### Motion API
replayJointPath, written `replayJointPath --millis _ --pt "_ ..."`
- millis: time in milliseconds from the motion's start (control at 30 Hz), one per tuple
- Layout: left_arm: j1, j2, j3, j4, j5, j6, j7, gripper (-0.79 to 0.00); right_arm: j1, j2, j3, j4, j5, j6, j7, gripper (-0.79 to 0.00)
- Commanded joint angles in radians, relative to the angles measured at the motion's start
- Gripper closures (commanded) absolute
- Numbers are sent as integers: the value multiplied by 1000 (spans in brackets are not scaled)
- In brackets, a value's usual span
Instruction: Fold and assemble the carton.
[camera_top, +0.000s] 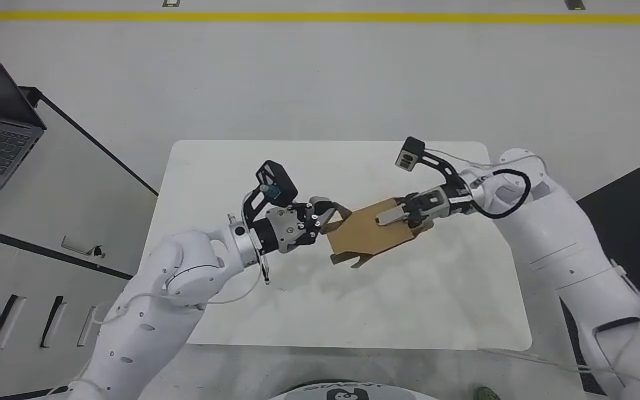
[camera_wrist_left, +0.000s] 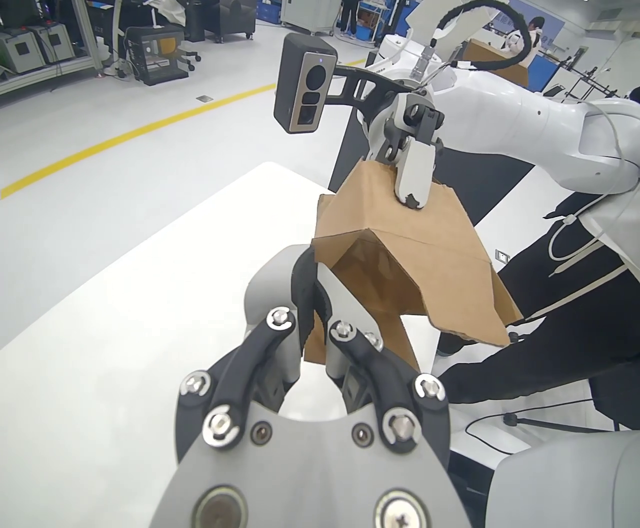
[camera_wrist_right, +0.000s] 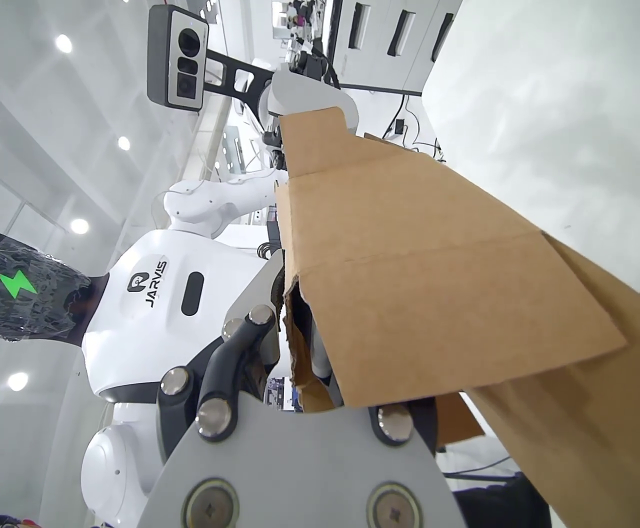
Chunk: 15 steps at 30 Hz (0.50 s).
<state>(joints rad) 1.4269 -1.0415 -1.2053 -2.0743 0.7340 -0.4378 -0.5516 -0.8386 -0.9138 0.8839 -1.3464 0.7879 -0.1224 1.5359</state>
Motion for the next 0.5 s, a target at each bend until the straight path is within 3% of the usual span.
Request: replayJointPath --millis 0,467 --pt "0 0 1 0 -1 -2 2 0 4 5 -11 -4 5 -3 0 0" --pt "-10 0 17 3 -5 -7 -3 0 46 36 -91 -10 20 -17 0 0"
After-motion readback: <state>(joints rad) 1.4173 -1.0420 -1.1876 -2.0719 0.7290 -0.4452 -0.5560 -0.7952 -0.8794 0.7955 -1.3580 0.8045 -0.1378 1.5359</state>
